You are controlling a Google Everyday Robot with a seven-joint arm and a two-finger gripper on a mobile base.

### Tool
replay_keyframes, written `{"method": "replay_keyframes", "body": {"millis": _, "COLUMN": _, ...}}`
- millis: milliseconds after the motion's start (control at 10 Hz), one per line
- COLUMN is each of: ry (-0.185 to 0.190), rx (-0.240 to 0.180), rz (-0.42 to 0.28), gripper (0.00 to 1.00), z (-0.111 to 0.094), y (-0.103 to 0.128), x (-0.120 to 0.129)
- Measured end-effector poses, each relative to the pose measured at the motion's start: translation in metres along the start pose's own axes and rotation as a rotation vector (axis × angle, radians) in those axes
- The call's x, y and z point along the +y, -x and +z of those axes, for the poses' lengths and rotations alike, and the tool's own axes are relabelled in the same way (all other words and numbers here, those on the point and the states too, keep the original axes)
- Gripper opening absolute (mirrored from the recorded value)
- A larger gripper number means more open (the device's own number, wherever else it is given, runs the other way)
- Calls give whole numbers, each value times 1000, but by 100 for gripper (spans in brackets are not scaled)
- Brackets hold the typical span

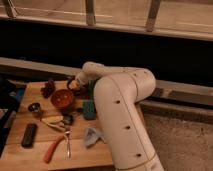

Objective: Place apple in metal cup

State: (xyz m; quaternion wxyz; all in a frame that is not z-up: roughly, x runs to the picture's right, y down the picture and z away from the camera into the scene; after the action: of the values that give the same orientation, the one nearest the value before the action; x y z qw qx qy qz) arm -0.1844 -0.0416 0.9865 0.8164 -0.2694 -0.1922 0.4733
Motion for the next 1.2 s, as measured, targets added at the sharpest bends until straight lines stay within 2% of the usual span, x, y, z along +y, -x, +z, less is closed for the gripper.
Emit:
{"method": "replay_keyframes", "body": {"millis": 100, "ry": -7, "rx": 0, "rz": -1, "gripper": 13, "z": -5, "y": -2, "x": -1}}
{"method": "replay_keyframes", "body": {"millis": 200, "ry": -14, "rx": -2, "rz": -2, "gripper": 5, "z": -9, "y": -2, "x": -2}}
{"method": "replay_keyframes", "body": {"millis": 300, "ry": -21, "rx": -5, "rz": -4, "gripper": 0, "z": -15, "y": -2, "x": -3}}
{"method": "replay_keyframes", "body": {"millis": 500, "ry": -36, "rx": -23, "rz": -12, "gripper": 0, "z": -32, "y": 4, "x": -4}}
{"method": "replay_keyframes", "body": {"millis": 800, "ry": -36, "rx": -74, "rz": -48, "gripper": 0, "z": -70, "y": 30, "x": 6}}
{"method": "replay_keyframes", "body": {"millis": 1000, "ry": -3, "rx": -106, "rz": -93, "gripper": 0, "z": -96, "y": 50, "x": 22}}
{"method": "replay_keyframes", "body": {"millis": 1200, "ry": 68, "rx": -130, "rz": -147, "gripper": 0, "z": -114, "y": 60, "x": 52}}
